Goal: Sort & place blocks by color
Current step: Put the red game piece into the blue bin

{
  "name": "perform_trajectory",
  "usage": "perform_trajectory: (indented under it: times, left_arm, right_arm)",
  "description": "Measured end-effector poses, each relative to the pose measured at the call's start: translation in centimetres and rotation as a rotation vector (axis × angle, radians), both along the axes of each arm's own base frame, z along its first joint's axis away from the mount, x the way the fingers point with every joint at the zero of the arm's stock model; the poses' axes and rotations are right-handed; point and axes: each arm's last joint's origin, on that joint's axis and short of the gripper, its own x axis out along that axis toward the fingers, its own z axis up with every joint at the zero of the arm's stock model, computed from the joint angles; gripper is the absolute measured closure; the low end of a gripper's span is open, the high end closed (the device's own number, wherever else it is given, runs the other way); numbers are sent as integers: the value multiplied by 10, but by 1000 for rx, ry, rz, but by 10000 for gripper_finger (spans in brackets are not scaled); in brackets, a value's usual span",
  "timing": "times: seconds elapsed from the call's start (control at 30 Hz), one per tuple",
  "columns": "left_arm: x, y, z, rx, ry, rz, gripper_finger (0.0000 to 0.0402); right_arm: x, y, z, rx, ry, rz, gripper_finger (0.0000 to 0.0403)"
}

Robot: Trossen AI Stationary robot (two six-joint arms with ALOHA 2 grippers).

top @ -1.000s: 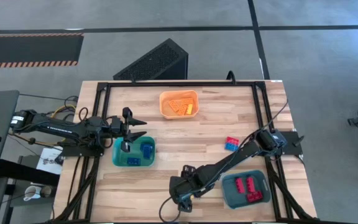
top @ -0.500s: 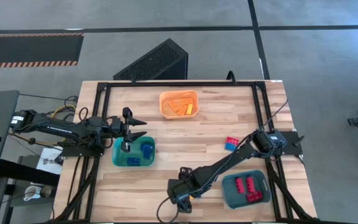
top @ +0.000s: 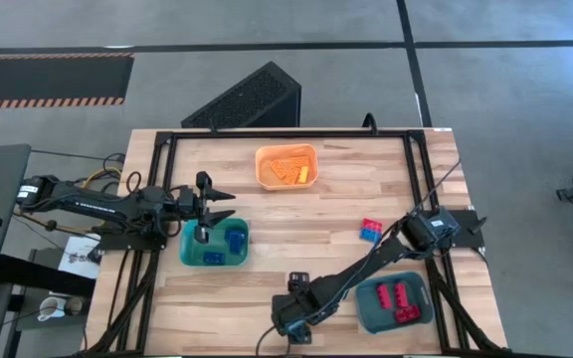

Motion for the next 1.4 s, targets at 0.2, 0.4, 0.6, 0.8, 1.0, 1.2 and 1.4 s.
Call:
perform_trajectory:
  times: [0.2, 0.4, 0.6, 0.8, 1.0, 1.2, 1.4]
  left_arm:
    - [0, 0, 0, 3, 2, 1, 228]
    - [0, 0, 0, 3, 3, 1, 228]
    - [0, 0, -1, 3, 6, 1, 228]
    - [0, 0, -1, 4, 10, 1, 228]
    - [0, 0, -1, 4, 9, 2, 228]
    - [0, 0, -1, 4, 9, 2, 228]
    - [0, 0, -1, 4, 9, 2, 228]
  right_arm:
    - [-1, 1, 0, -37, -19, -14, 11]
    - [0, 4, -9, -48, -17, -8, 11]
    - [3, 10, -22, -37, -25, 4, 11]
    - [1, 11, -32, -59, 13, 6, 11]
    - [2, 10, -34, -66, 17, 3, 21]
    - [3, 6, -34, -64, 28, -11, 88]
    - [7, -2, -29, -51, 53, -23, 199]
